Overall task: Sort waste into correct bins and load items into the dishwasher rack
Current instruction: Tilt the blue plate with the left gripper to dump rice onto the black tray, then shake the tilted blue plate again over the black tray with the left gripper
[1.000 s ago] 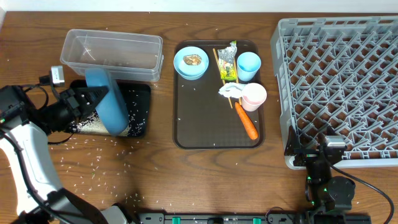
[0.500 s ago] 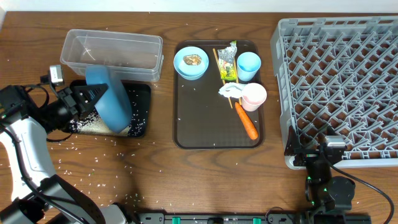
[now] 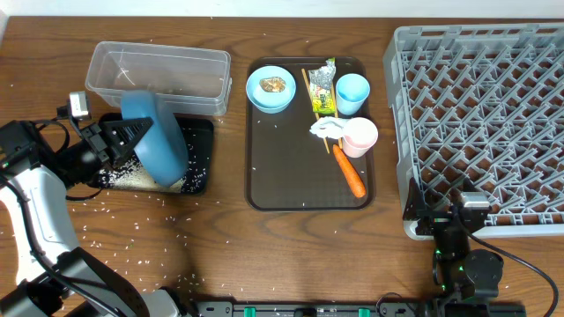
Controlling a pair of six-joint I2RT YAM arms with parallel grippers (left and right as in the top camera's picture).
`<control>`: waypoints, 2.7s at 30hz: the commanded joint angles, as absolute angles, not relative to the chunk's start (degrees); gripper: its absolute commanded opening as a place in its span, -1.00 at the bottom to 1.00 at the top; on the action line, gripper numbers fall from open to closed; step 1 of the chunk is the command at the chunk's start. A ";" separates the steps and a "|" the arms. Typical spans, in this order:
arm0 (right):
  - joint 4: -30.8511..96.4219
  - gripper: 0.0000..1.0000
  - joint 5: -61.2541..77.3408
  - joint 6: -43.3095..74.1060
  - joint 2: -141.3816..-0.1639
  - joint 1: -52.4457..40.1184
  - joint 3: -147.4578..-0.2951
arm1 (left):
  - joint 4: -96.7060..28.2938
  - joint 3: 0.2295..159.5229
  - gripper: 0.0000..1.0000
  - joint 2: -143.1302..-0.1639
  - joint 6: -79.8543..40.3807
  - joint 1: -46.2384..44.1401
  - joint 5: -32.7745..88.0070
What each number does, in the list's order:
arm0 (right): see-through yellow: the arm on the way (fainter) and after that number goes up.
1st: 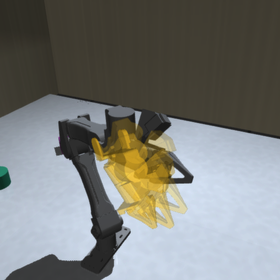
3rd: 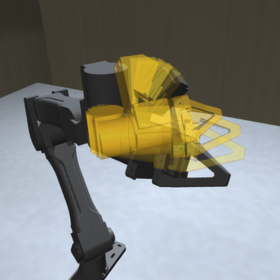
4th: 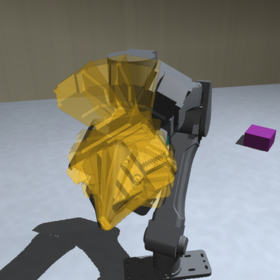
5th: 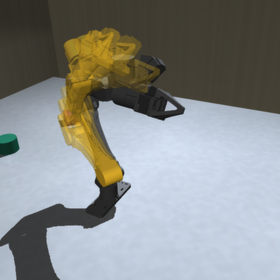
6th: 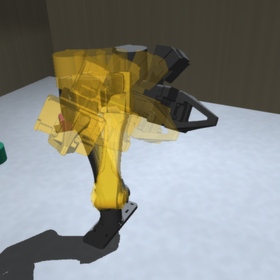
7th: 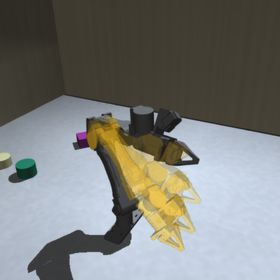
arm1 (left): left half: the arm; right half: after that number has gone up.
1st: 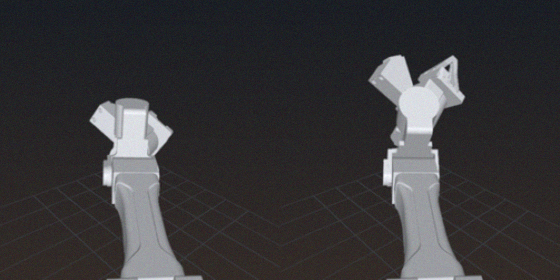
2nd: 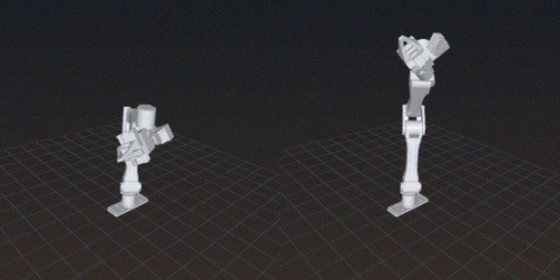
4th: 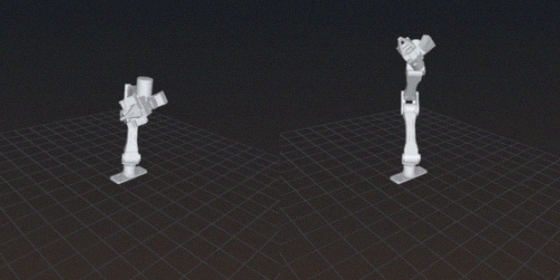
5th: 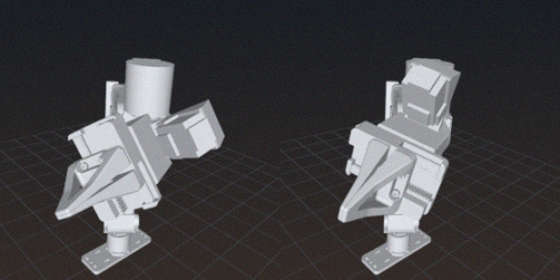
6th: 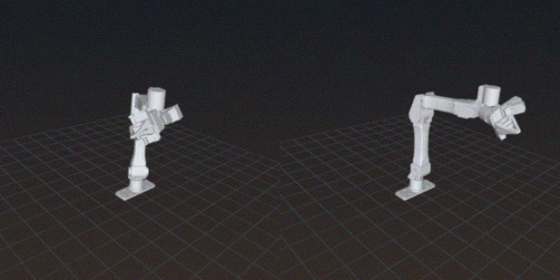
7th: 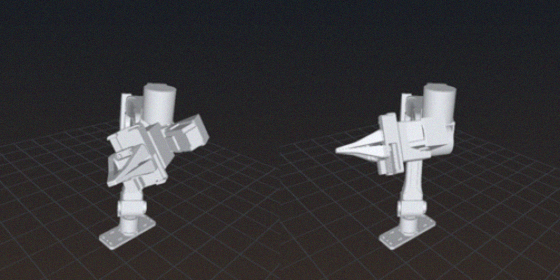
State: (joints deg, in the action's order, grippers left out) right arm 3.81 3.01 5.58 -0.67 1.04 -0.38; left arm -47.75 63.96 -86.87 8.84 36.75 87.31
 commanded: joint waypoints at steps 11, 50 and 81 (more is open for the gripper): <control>4.01 0.99 3.03 5.06 -0.32 1.43 -0.32 | -43.81 64.77 -0.88 -81.80 9.15 32.03 84.97; 4.01 0.99 3.03 5.06 -0.32 1.43 -0.32 | -37.60 67.02 -0.88 -82.37 -8.56 -41.47 -22.13; 4.01 0.98 3.03 5.06 -0.32 1.43 -0.32 | -38.63 66.96 -0.88 -74.52 5.32 37.78 90.11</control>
